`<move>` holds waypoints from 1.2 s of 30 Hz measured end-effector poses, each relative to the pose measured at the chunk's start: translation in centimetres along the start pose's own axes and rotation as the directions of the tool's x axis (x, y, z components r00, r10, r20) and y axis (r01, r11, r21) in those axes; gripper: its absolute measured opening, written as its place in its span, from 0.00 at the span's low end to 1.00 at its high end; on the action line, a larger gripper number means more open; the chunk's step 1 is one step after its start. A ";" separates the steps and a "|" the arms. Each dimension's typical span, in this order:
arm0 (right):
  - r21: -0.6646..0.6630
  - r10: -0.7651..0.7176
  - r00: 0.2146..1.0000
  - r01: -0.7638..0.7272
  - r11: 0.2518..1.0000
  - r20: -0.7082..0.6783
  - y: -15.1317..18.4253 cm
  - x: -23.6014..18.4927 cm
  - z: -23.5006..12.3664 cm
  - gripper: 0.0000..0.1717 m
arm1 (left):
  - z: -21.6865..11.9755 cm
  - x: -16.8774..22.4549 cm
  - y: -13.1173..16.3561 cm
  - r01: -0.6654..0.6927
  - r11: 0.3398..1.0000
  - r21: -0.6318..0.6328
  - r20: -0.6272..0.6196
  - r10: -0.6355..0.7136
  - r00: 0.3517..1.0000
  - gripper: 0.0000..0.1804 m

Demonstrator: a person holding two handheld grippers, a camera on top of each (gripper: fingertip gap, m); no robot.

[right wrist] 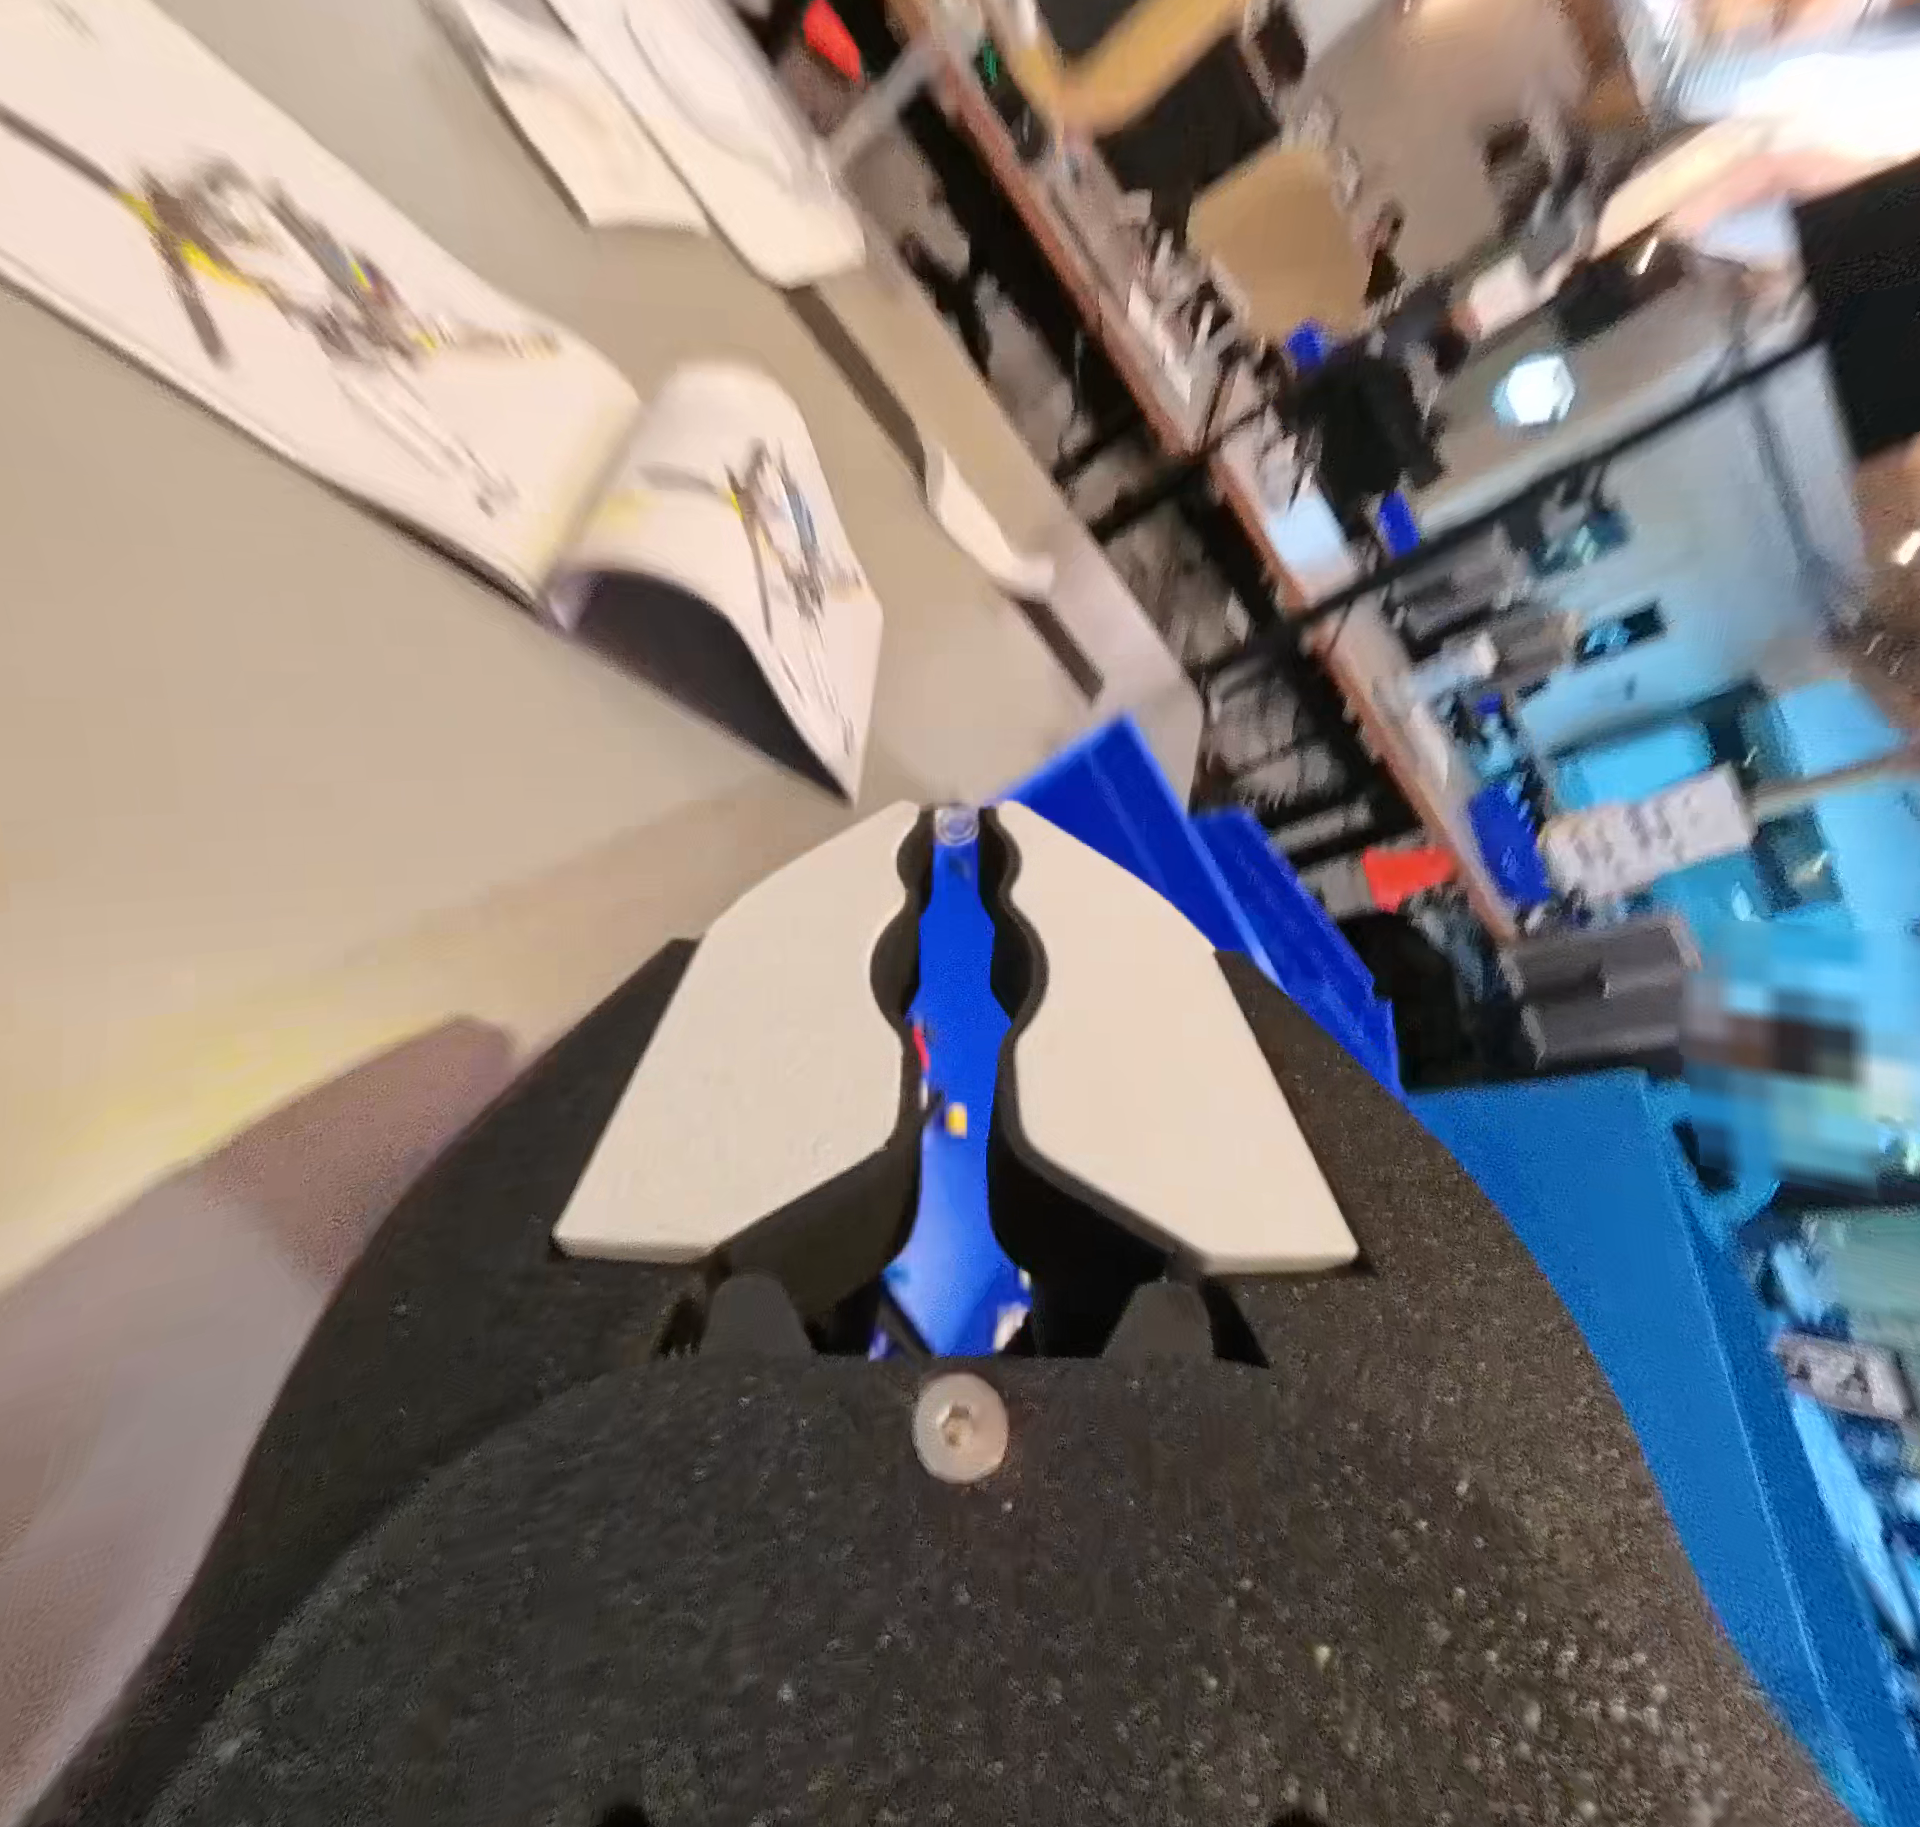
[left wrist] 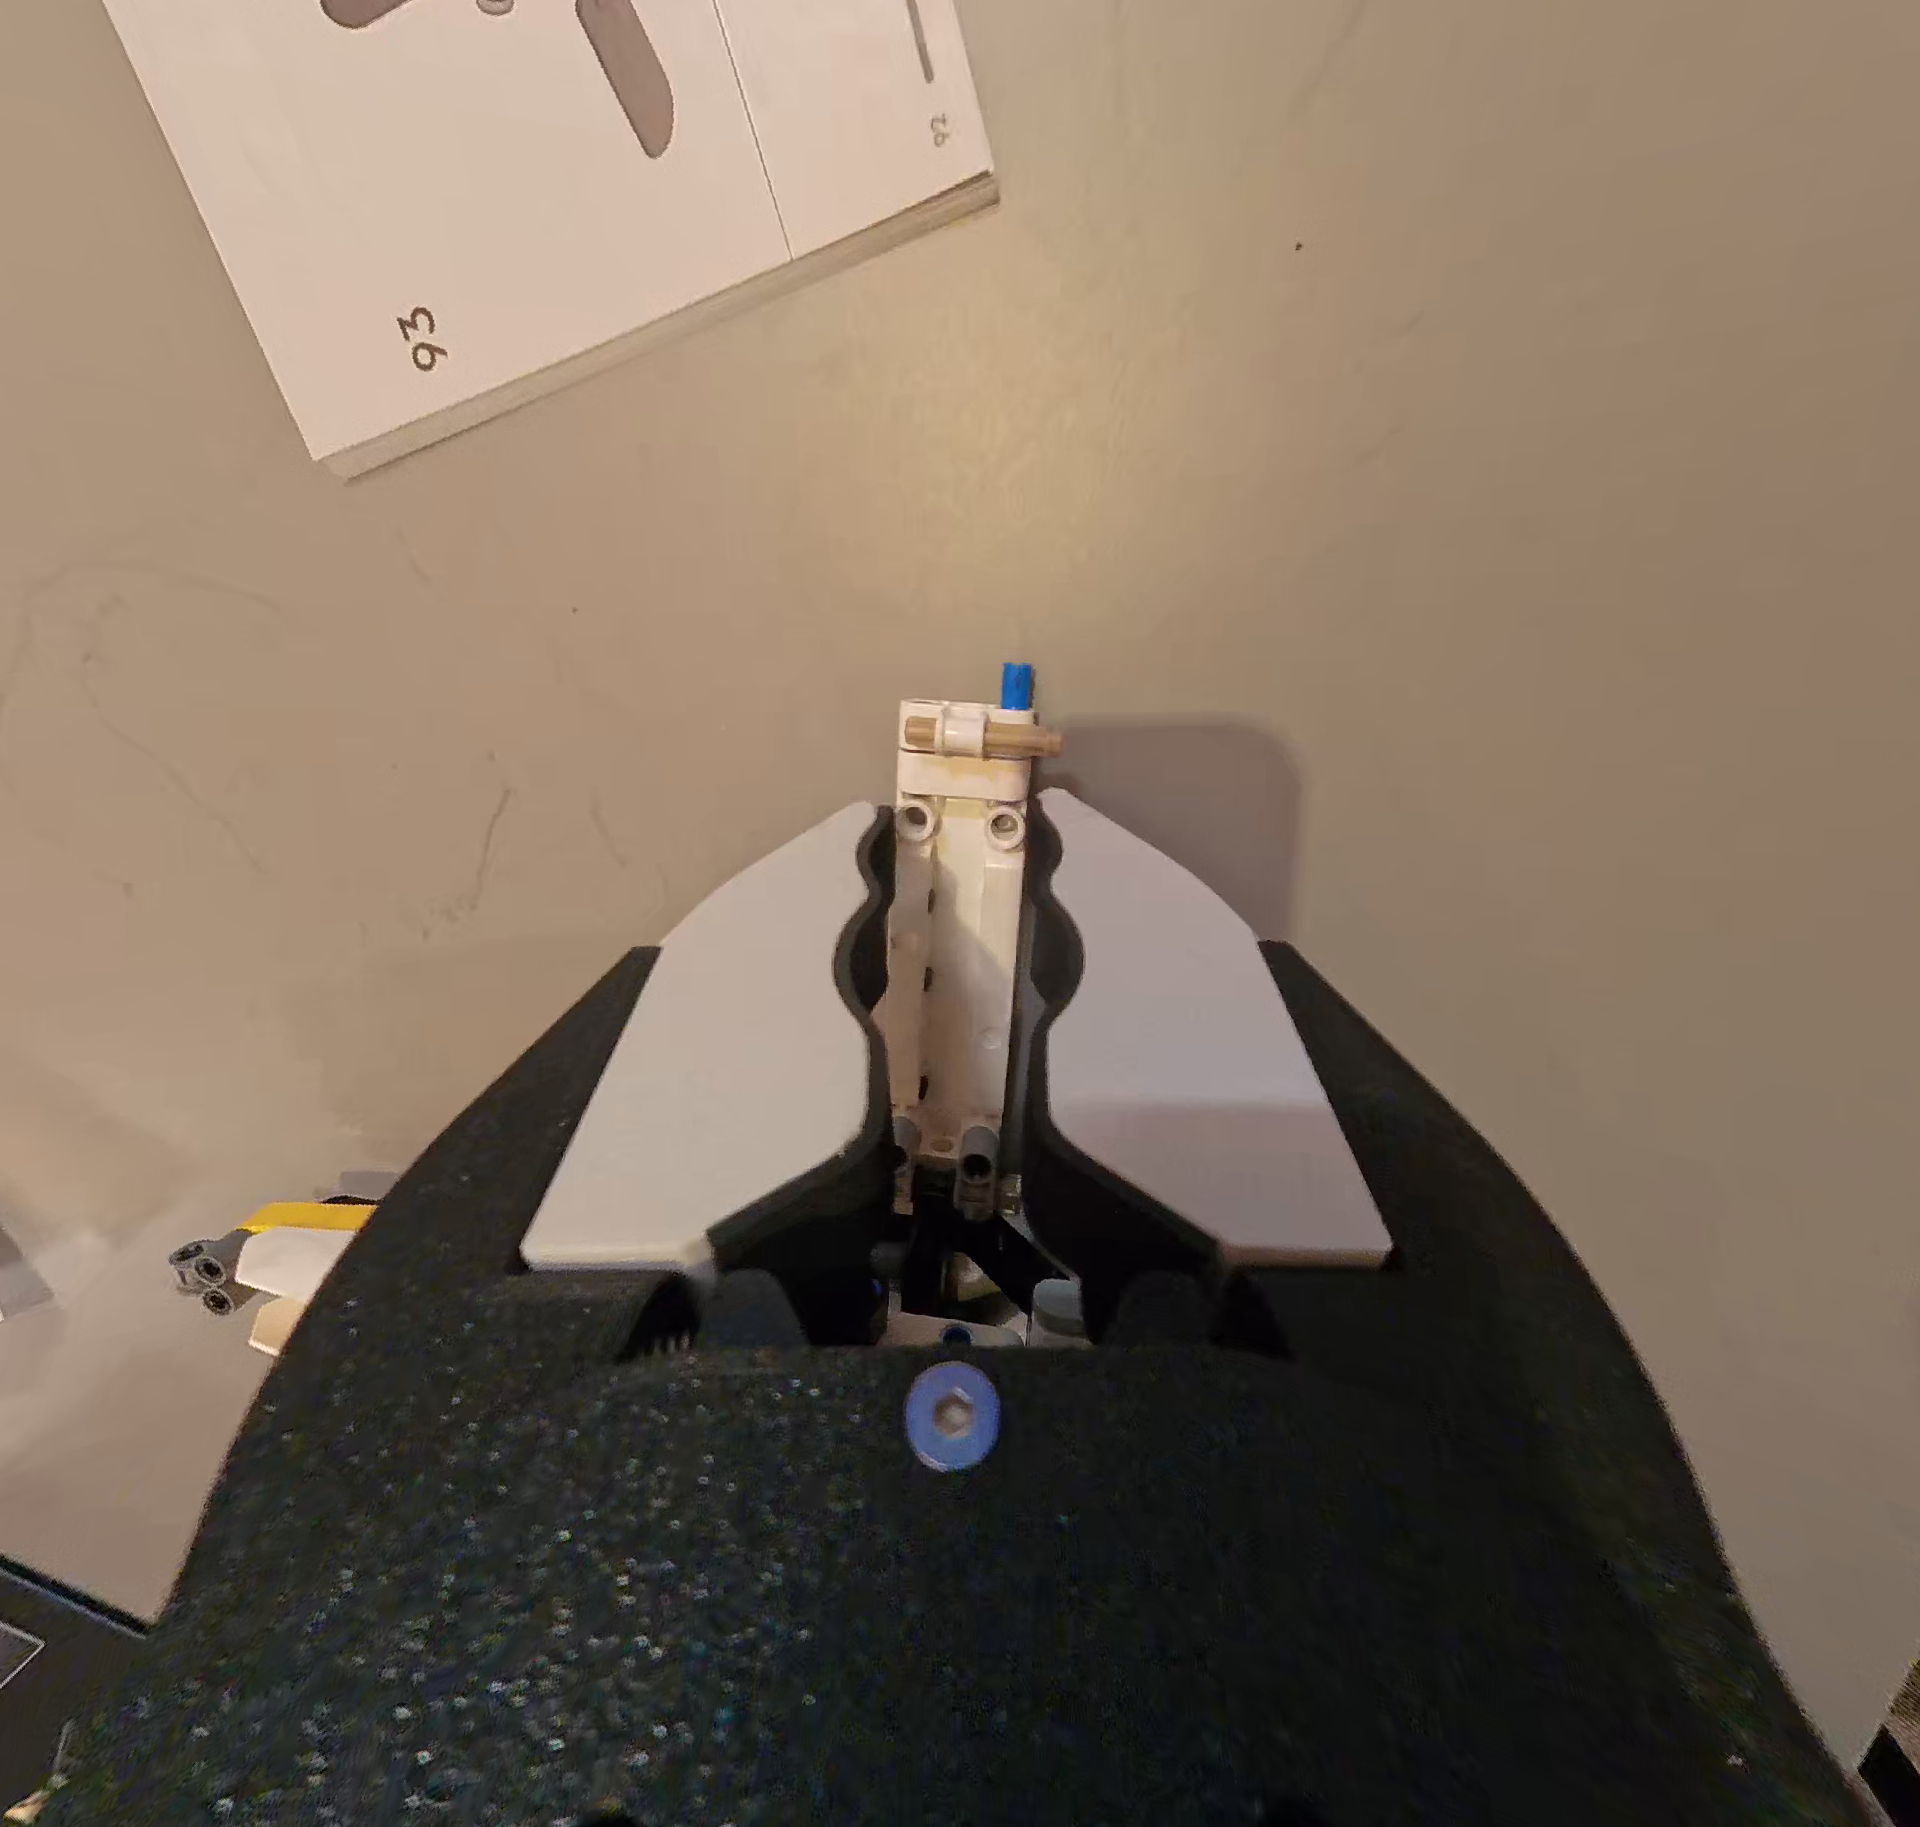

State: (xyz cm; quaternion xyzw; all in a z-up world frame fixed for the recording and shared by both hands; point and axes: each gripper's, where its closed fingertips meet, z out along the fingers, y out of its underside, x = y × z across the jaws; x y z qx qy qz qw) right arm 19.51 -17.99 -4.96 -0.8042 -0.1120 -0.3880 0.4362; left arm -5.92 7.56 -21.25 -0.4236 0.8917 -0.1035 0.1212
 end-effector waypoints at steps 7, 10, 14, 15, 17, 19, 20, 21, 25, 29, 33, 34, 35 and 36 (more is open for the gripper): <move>-0.135 0.115 0.993 -0.109 0.985 0.040 5.4 1.7 0.0 0.10 | 0.0 0.1 0.1 -0.004 1.000 -0.001 0.004 0.004 1.000 0.14; -0.128 0.071 0.994 -0.061 0.990 0.080 3.9 0.9 0.0 0.10 | 0.0 0.2 0.1 -0.006 1.000 -0.002 -0.001 0.006 1.000 0.14; -0.073 -0.044 0.983 0.058 0.996 0.177 -0.1 -2.6 0.3 0.10 | 0.0 0.2 0.1 -0.009 1.000 0.001 -0.011 0.009 1.000 0.14; -0.042 -0.074 0.974 0.085 0.996 0.213 -1.5 -4.0 0.4 0.10 | -0.1 0.3 0.1 -0.008 1.000 0.004 -0.017 0.008 1.000 0.14; 0.037 -0.139 0.946 0.134 0.990 0.293 -4.2 -7.6 0.7 0.09 | -0.1 0.5 0.1 -0.010 1.000 0.006 -0.030 0.010 0.999 0.14; 0.142 -0.226 0.903 0.186 0.972 0.365 -6.8 -12.0 1.3 0.09 | -0.2 0.6 0.2 -0.013 1.000 0.007 -0.038 0.013 0.999 0.14; 0.195 -0.273 0.875 0.209 0.958 0.401 -7.9 -14.5 1.7 0.09 | -0.2 0.7 0.2 -0.014 1.000 0.007 -0.040 0.014 0.999 0.14; 0.247 -0.318 0.844 0.228 0.942 0.432 -9.0 -17.0 2.1 0.09 | -0.2 0.8 0.2 -0.016 1.000 0.007 -0.040 0.016 0.999 0.14; 0.380 -0.397 0.737 0.203 0.902 0.548 -12.5 -25.5 4.1 0.10 | -0.3 1.0 0.2 -0.021 1.000 0.010 -0.036 0.021 0.999 0.14; 0.410 -0.351 0.681 0.081 0.908 0.643 -15.8 -29.2 6.4 0.13 | -0.5 1.6 0.4 -0.041 0.999 0.019 -0.041 0.042 0.998 0.14; 0.390 -0.292 0.606 -0.033 0.920 0.740 -17.6 -30.5 7.8 0.15 | -0.9 2.0 0.6 -0.056 0.998 0.040 -0.055 0.058 0.997 0.14; 0.385 -0.282 0.589 -0.054 0.921 0.758 -17.9 -30.8 7.9 0.15 | -0.9 2.0 0.6 -0.054 0.998 0.043 -0.056 0.056 0.997 0.14; 0.382 -0.275 0.578 -0.069 0.922 0.768 -18.2 -30.9 8.0 0.15 | -1.0 2.0 0.6 -0.050 0.998 0.045 -0.057 0.053 0.997 0.14; 0.388 -0.278 0.576 -0.076 0.918 0.769 -18.5 -31.1 8.1 0.15 | -1.0 2.0 0.6 -0.047 0.998 0.046 -0.059 0.050 0.997 0.14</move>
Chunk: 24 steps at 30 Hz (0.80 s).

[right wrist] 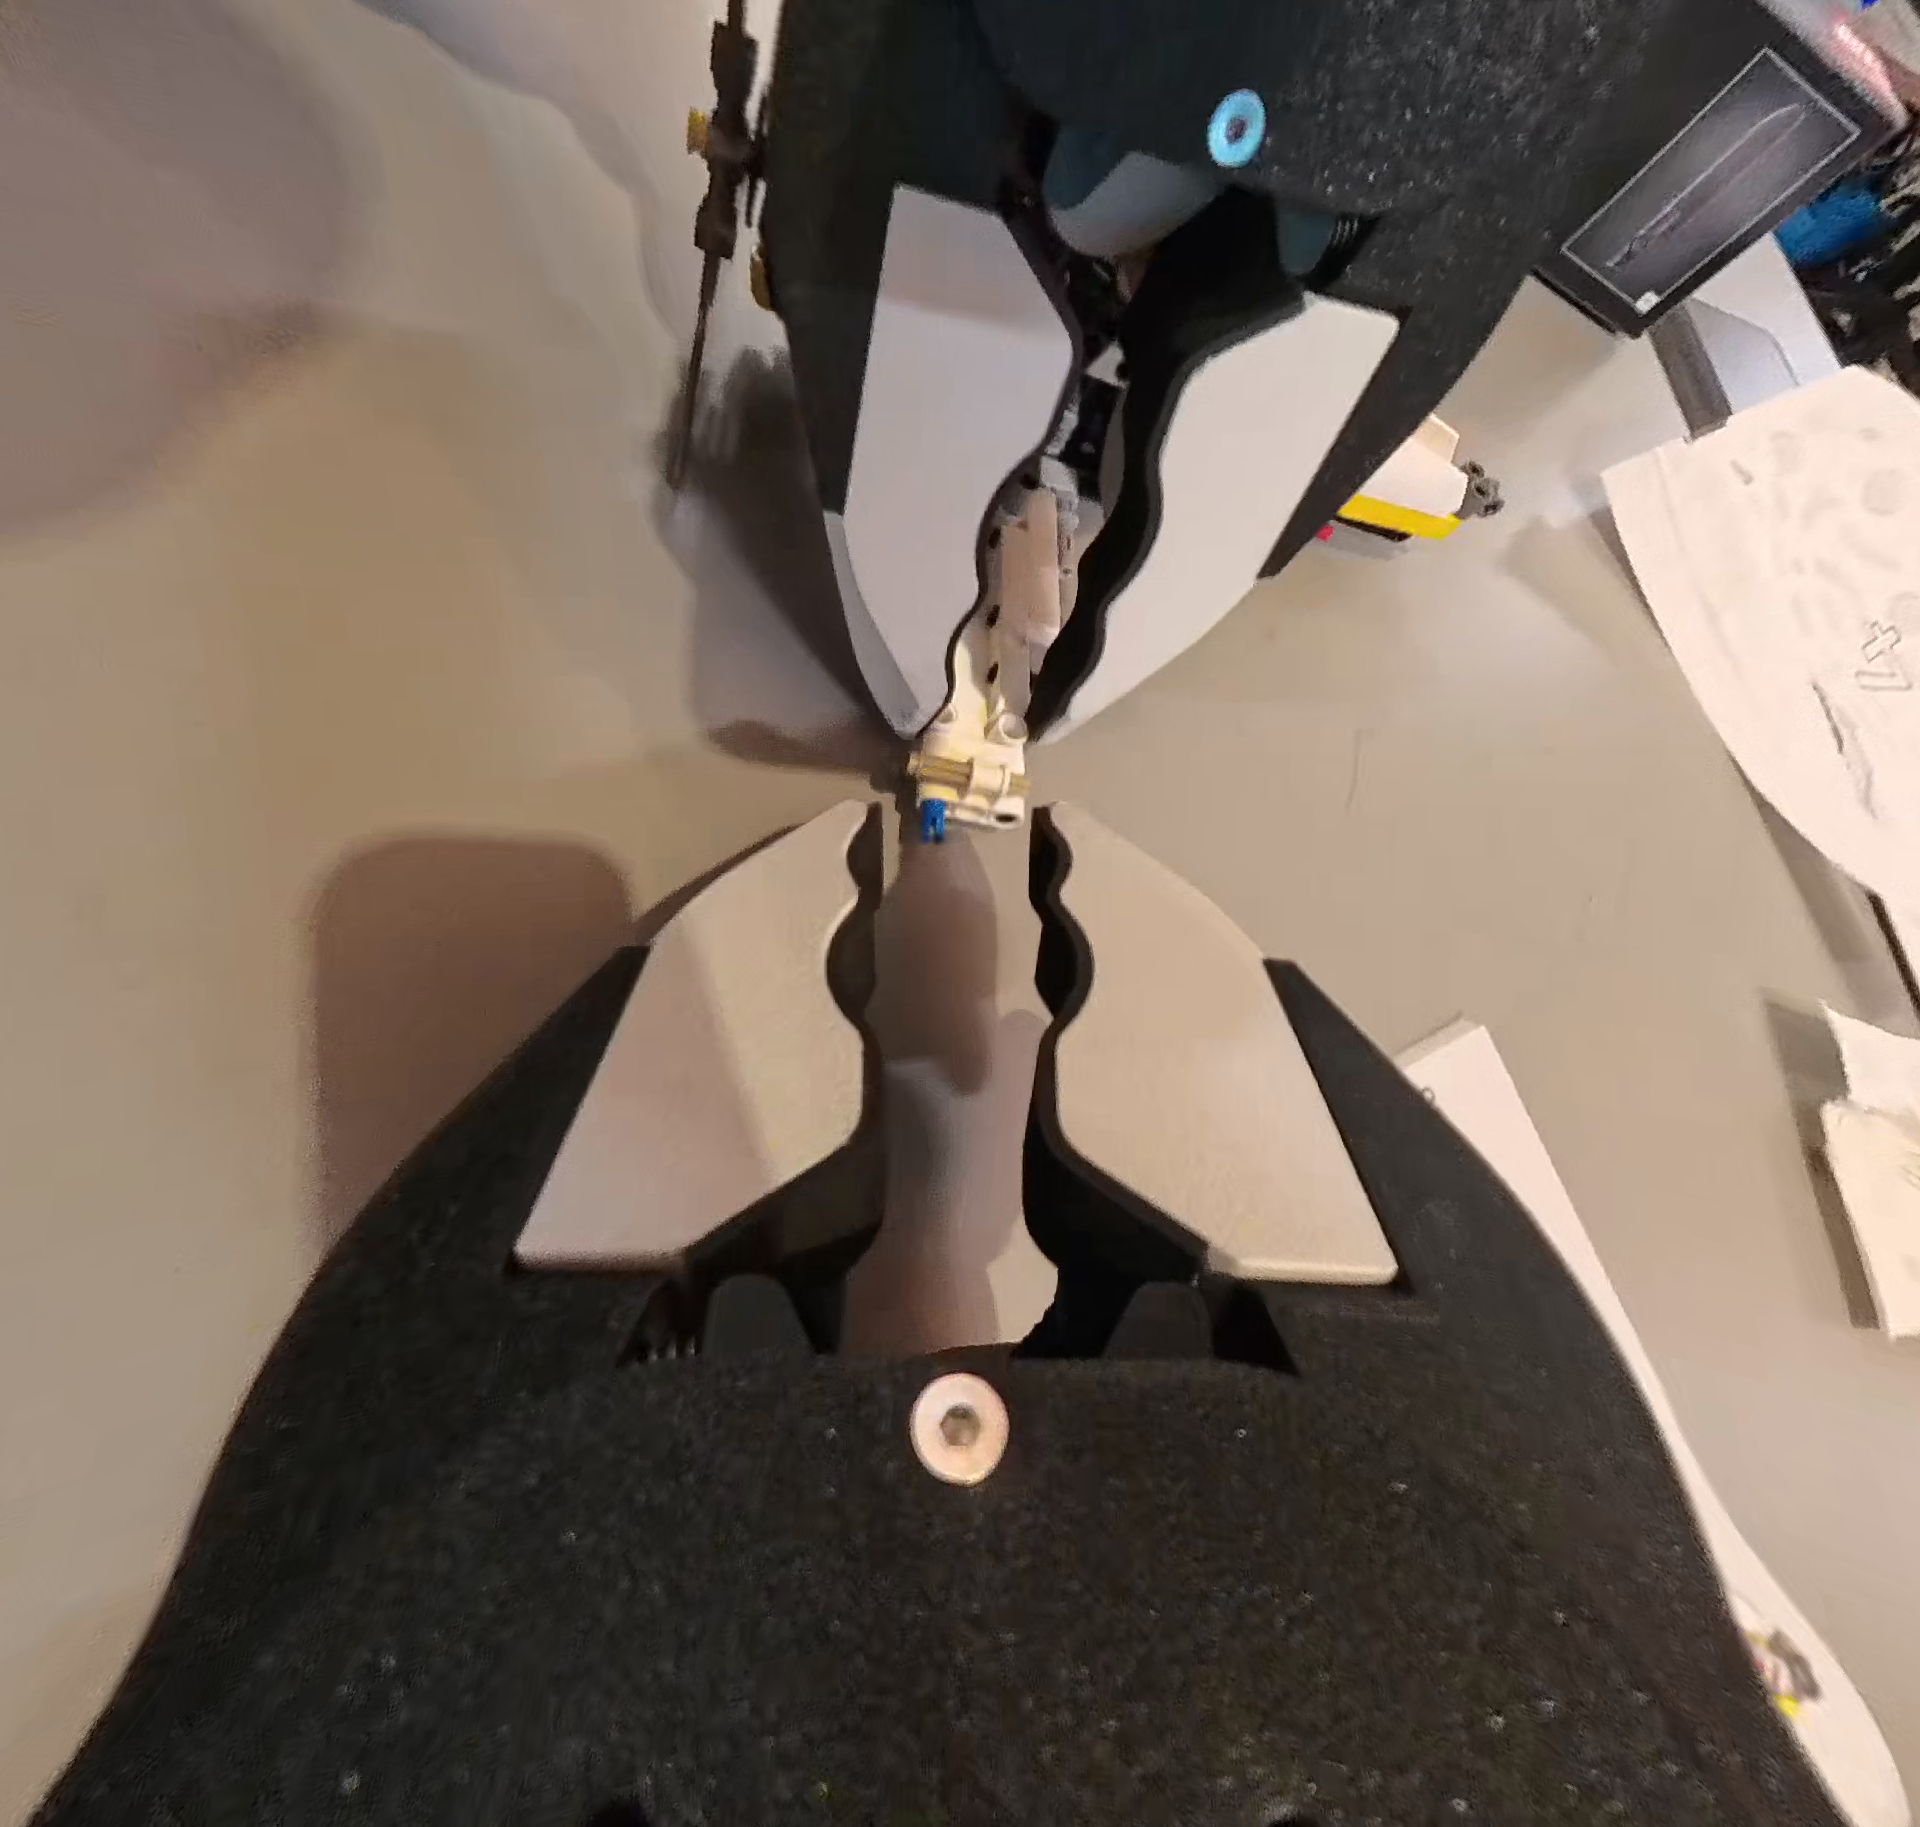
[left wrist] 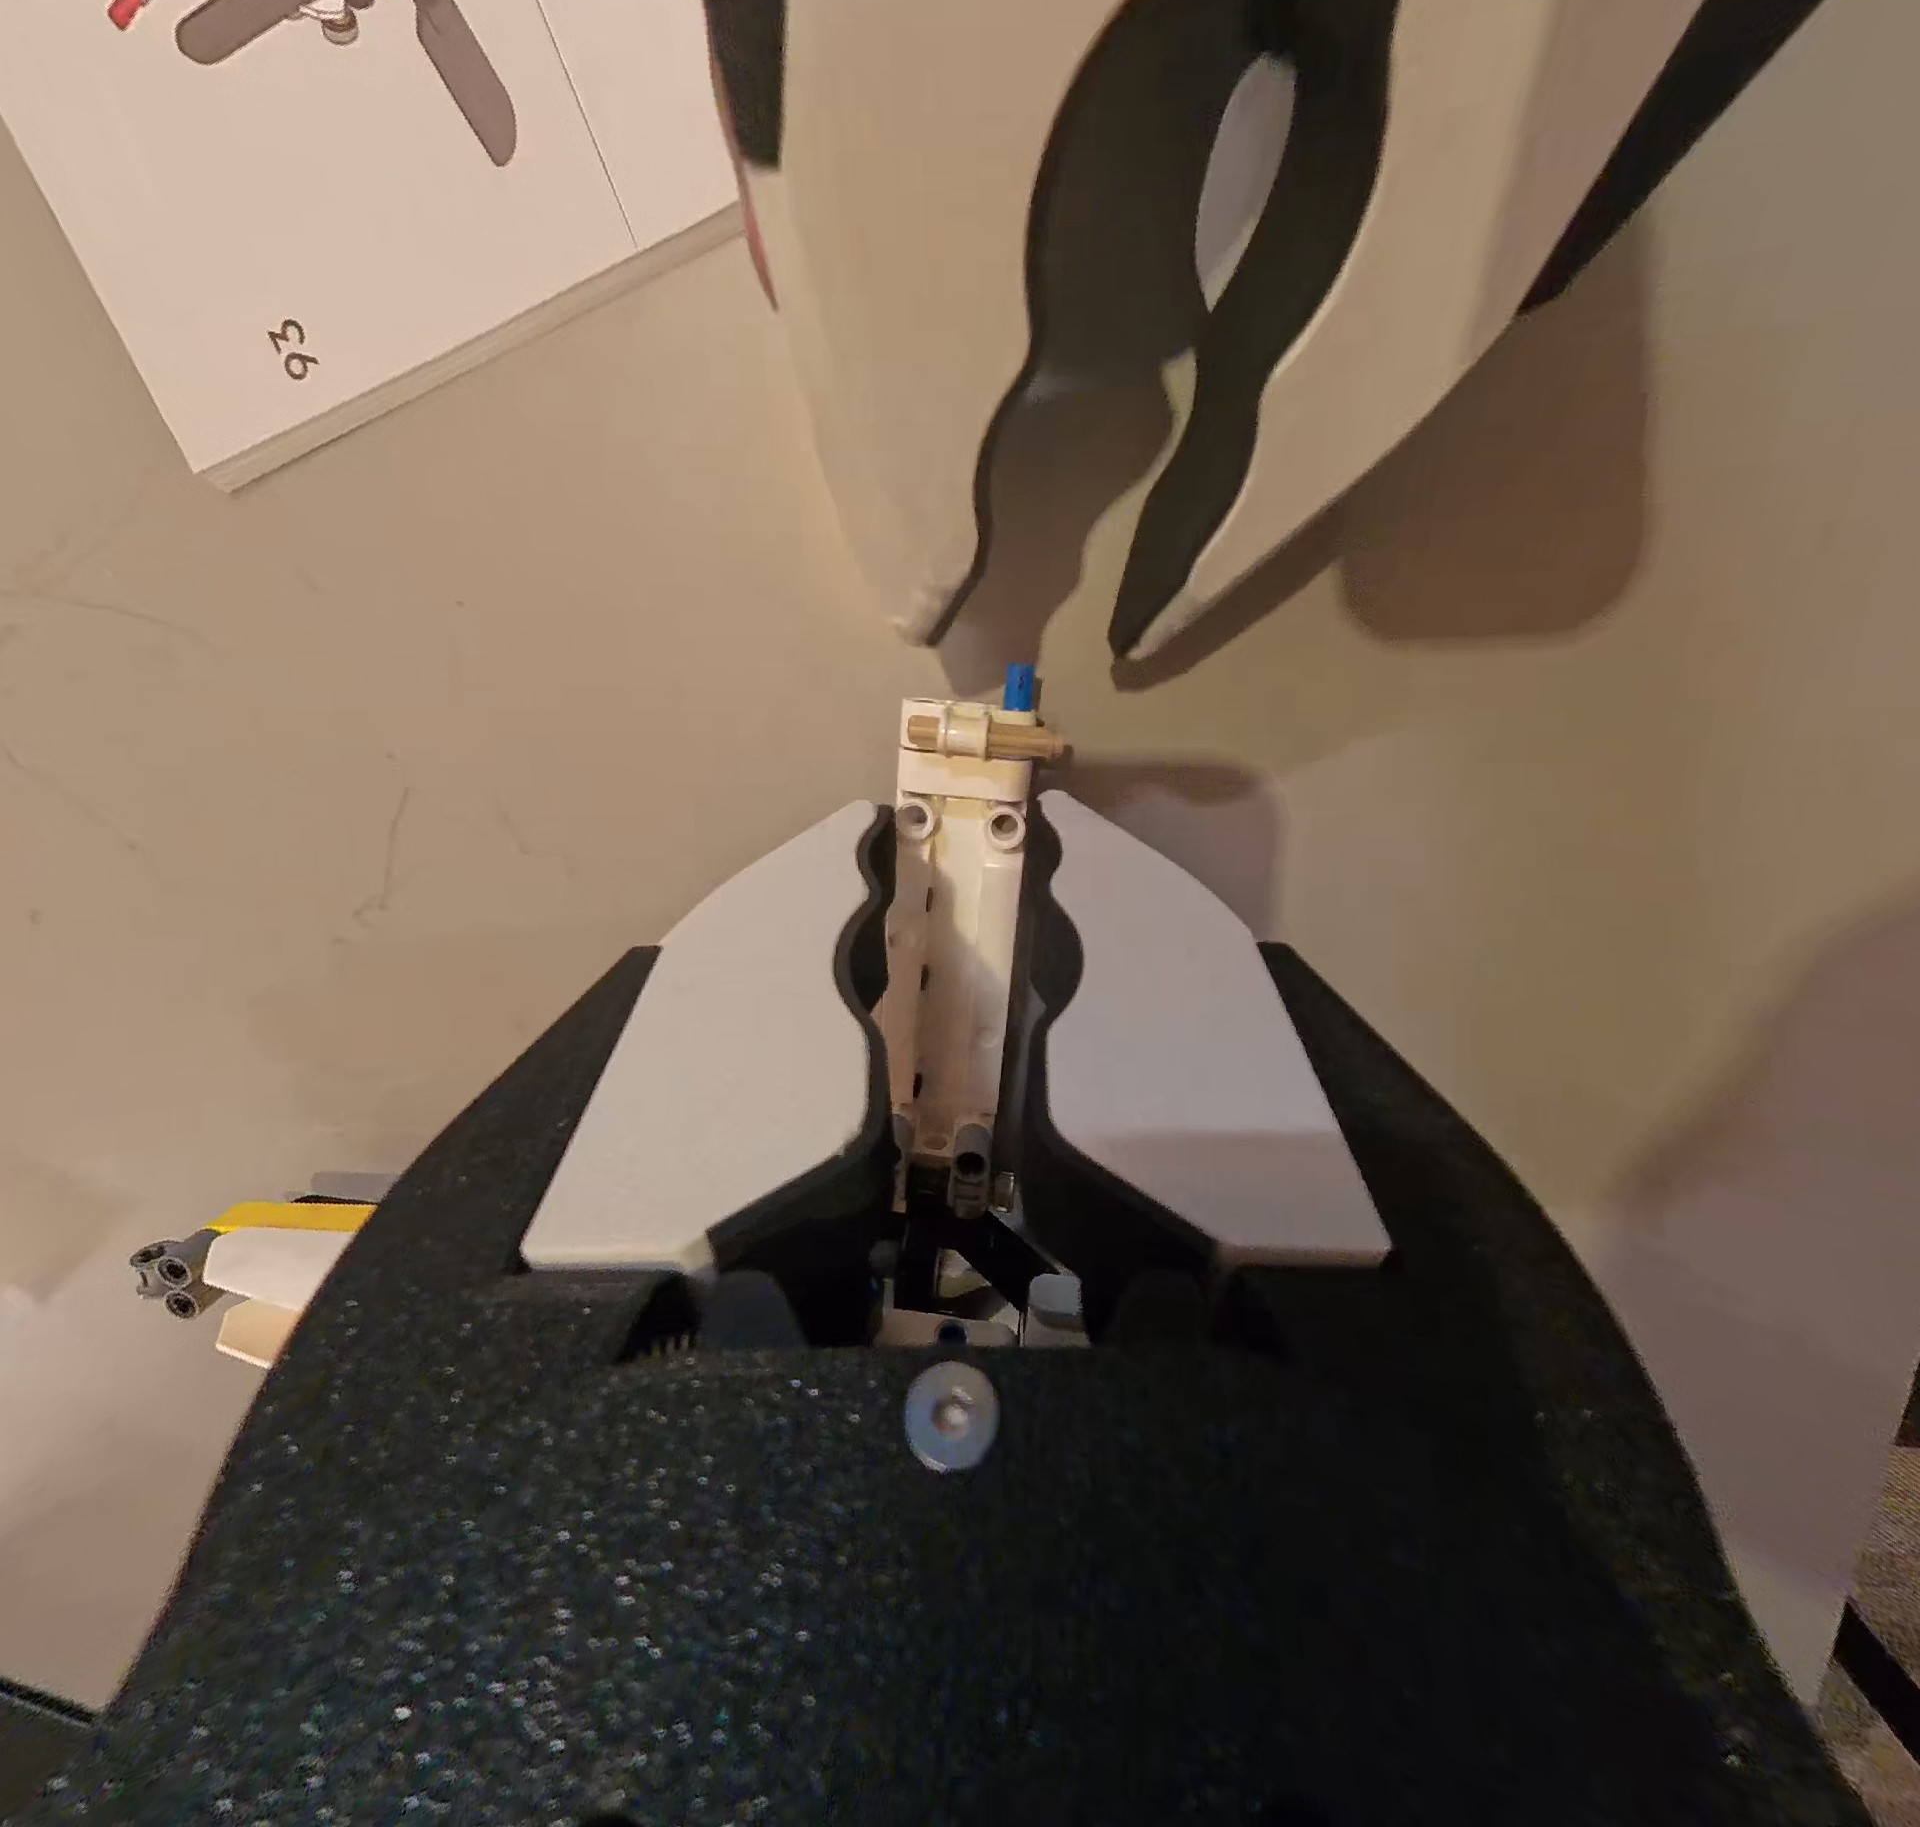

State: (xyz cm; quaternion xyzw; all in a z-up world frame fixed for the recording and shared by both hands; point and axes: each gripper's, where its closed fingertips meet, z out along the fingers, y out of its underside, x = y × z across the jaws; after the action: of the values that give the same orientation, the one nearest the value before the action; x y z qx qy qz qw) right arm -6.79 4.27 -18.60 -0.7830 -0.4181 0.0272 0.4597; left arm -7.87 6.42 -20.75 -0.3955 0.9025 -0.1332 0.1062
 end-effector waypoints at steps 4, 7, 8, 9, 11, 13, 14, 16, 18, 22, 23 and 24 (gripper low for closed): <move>0.013 -0.167 0.981 0.169 0.985 -0.094 -0.4 0.3 0.4 0.11 | 0.0 -0.1 0.0 0.017 1.000 -0.005 -0.014 -0.017 1.000 0.14; -0.015 -0.386 0.904 0.390 0.921 -0.183 -0.6 0.2 0.4 0.10 | 0.0 -0.1 -0.1 0.022 1.000 -0.001 -0.030 -0.022 0.999 0.14; -0.035 -0.450 0.870 0.453 0.891 -0.202 -0.6 0.2 0.5 0.10 | -0.1 -0.1 -0.1 0.025 1.000 0.002 -0.036 -0.024 0.999 0.14; -0.053 -0.499 0.840 0.500 0.864 -0.216 -0.6 0.1 0.6 0.10 | -0.1 -0.1 -0.2 0.025 1.000 0.005 -0.040 -0.025 0.999 0.14; -0.079 -0.565 0.793 0.564 0.822 -0.227 -0.5 -0.1 0.8 0.10 | -0.2 -0.1 -0.3 0.029 0.999 0.012 -0.047 -0.029 0.998 0.14; -0.095 -0.610 0.754 0.607 0.789 -0.242 -0.6 -0.1 1.0 0.10 | -0.3 -0.1 -0.3 0.031 0.999 0.017 -0.050 -0.031 0.998 0.14; -0.104 -0.631 0.734 0.627 0.772 -0.252 -0.6 -0.1 1.1 0.10 | -0.4 -0.1 -0.3 0.032 0.999 0.018 -0.053 -0.031 0.998 0.14; -0.121 -0.667 0.695 0.663 0.739 -0.268 -0.8 -0.1 1.2 0.09 | -0.5 0.0 -0.5 0.034 0.999 0.025 -0.057 -0.033 0.998 0.14; -0.133 -0.697 0.662 0.692 0.710 -0.276 -0.9 -0.2 1.4 0.08 | -0.5 0.1 -0.5 0.034 0.999 0.026 -0.056 -0.033 0.998 0.14; -0.160 -0.744 0.599 0.737 0.657 -0.296 -0.9 -0.3 1.5 0.06 | -0.7 0.1 -0.6 0.035 0.999 0.030 -0.058 -0.033 0.998 0.14; -0.165 -0.749 0.593 0.740 0.652 -0.296 -0.9 -0.4 1.6 0.06 | -0.6 0.1 -0.6 0.034 0.999 0.028 -0.057 -0.032 0.998 0.14; -0.167 -0.751 0.591 0.742 0.649 -0.295 -0.9 -0.4 1.6 0.04 | -0.6 0.1 -0.5 0.033 0.999 0.025 -0.056 -0.031 0.998 0.14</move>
State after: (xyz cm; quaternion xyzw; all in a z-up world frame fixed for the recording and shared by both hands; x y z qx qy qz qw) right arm -8.27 5.29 -19.00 -0.5342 -0.6221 -0.3078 0.4825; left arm -7.72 6.10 -20.03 -0.4047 0.8969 -0.1576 0.0838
